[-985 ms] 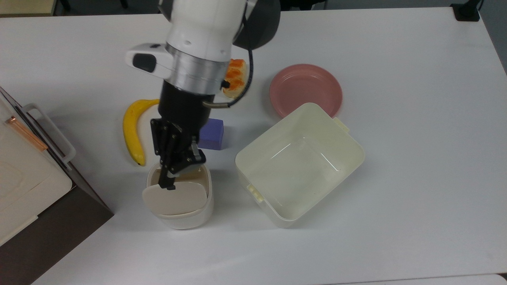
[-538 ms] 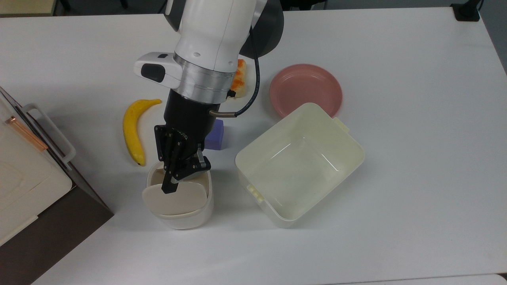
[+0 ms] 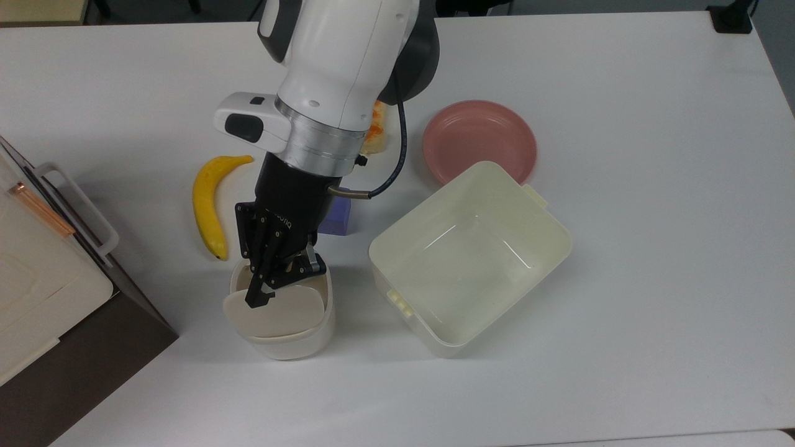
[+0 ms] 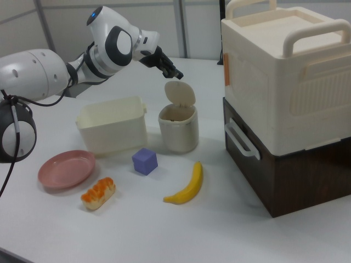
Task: Close the trash can
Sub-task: 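Push the raised flip lid down toward the can's rim with the gripper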
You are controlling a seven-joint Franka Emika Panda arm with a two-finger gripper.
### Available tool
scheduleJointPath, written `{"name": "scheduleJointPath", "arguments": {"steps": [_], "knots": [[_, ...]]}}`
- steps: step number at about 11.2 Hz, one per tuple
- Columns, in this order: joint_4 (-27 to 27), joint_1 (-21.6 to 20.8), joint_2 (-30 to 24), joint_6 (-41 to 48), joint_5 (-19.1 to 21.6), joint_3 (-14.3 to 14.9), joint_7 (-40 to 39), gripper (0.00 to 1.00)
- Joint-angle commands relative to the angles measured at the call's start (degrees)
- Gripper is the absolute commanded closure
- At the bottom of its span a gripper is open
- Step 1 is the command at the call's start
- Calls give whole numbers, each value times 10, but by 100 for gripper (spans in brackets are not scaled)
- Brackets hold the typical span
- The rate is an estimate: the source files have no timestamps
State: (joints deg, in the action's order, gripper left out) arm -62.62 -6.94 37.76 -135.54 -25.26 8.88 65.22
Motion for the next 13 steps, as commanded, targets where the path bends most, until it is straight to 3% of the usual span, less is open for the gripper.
{"name": "scheduleJointPath", "arguments": {"steps": [1, 8, 13], "knots": [[-56, -4, -34, 15, -5, 3, -73, 100], [-106, -9, -72, 115, 13, -15, -224, 100], [-149, -8, -78, 119, 7, -17, -250, 100]]}}
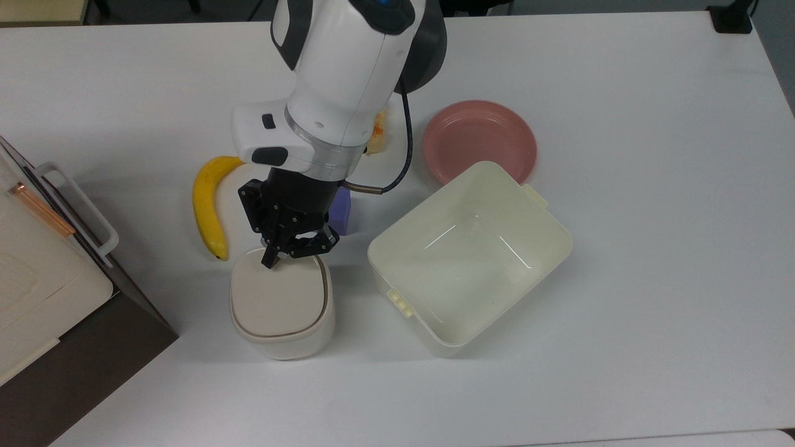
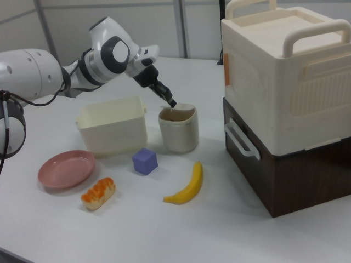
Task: Close the trash can
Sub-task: 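Press the lid flat onto the can with the gripper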
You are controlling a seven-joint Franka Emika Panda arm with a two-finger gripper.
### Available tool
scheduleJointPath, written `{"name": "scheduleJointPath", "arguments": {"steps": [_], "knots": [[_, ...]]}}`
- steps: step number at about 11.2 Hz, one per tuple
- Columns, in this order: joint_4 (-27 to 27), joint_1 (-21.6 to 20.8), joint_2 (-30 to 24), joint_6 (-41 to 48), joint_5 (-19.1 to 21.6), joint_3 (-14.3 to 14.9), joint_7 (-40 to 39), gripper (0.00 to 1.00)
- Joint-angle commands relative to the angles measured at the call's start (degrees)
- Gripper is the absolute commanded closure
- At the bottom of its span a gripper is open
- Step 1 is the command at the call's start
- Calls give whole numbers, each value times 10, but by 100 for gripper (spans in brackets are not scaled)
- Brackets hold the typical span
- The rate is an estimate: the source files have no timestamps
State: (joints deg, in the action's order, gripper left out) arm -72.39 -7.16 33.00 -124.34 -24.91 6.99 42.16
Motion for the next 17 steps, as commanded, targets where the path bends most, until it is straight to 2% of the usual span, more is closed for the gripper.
{"name": "scheduleJointPath", "arguments": {"steps": [1, 17], "knots": [[-53, -5, -30, 7, 5, 2, -24, 100], [-99, -5, -18, -15, -9, 3, -16, 100]]}}
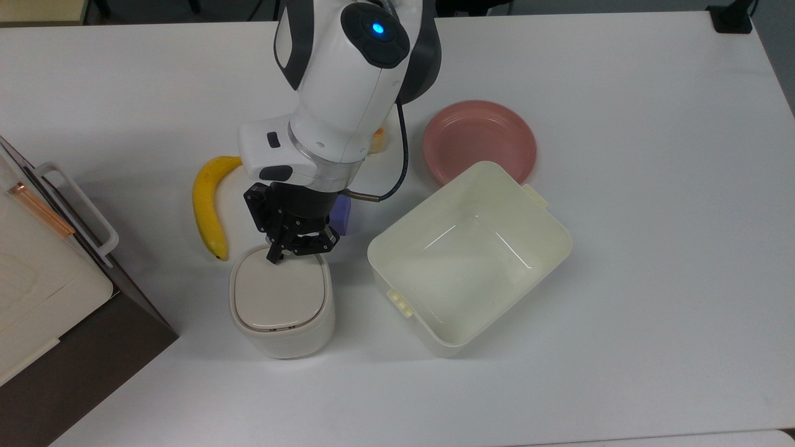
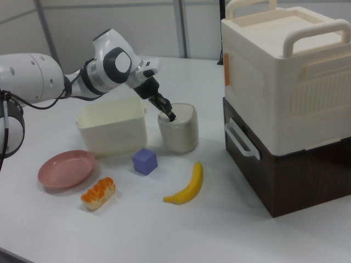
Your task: Close the trash can
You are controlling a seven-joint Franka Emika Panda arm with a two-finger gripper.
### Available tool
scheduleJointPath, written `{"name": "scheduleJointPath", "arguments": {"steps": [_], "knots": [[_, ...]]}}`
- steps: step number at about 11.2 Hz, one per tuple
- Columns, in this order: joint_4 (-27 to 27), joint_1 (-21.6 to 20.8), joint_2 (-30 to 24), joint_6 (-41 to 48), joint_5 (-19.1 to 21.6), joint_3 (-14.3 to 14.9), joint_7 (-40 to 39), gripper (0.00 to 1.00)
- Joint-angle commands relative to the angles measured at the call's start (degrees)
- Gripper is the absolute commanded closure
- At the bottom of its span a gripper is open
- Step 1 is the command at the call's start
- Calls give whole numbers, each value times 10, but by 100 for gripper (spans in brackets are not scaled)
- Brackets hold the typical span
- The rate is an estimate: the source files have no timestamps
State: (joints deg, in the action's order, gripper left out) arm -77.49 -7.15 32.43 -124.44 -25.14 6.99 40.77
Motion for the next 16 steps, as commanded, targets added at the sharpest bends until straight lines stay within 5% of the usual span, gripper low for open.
{"name": "scheduleJointPath", "arguments": {"steps": [1, 5, 10, 13, 16], "knots": [[-43, -4, -13, -14, -4, 3, 0, 100], [22, 6, -19, -14, 34, 8, 29, 100], [-2, 41, -82, -12, 55, -4, -4, 100], [-54, 74, -157, 6, 184, -8, -161, 100], [-73, 90, -205, 110, 254, -8, -305, 100]]}}
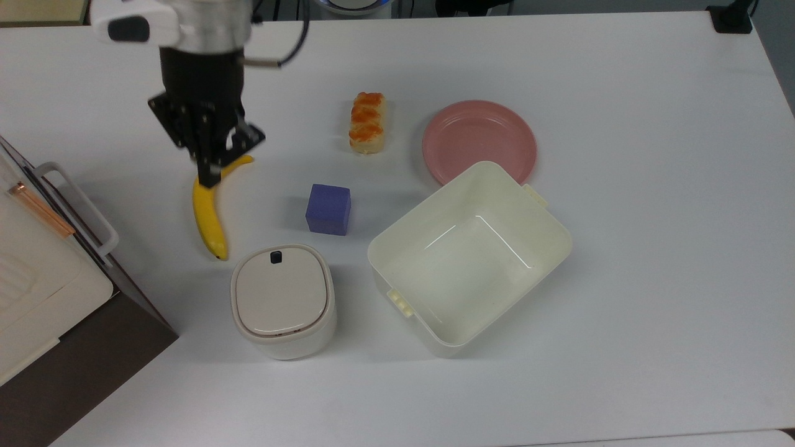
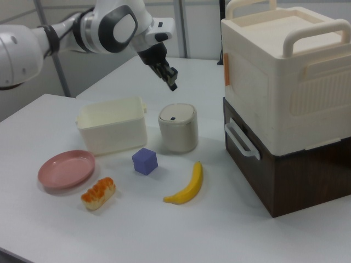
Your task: Close the trash can
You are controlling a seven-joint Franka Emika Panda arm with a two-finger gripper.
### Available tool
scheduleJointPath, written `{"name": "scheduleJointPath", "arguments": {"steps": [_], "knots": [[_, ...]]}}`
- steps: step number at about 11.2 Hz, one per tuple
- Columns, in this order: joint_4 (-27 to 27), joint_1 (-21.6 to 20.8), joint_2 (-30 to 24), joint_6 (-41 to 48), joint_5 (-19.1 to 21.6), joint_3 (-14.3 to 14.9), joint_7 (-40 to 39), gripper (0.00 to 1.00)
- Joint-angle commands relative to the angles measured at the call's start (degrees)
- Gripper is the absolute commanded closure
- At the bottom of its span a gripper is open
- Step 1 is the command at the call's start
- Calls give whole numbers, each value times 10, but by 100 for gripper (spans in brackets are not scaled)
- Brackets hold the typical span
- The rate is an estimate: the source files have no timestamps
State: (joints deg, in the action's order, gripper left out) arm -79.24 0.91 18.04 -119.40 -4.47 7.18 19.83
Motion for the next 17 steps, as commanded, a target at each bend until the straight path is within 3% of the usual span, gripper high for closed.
{"name": "scheduleJointPath", "arguments": {"steps": [1, 2, 3, 4, 5, 9, 17], "knots": [[-56, 10, -66, 86, 57, -9, -125, 79], [-56, 11, -71, 93, 58, -9, -137, 67], [-57, 12, -72, 103, 58, -9, -152, 44], [-56, 12, -77, 126, 58, -9, -170, 30], [-59, 12, -87, 138, 58, -9, -178, 0], [-136, 6, -150, 138, 57, -8, -173, 0], [-150, -18, -175, 240, 58, -4, -157, 0]]}}
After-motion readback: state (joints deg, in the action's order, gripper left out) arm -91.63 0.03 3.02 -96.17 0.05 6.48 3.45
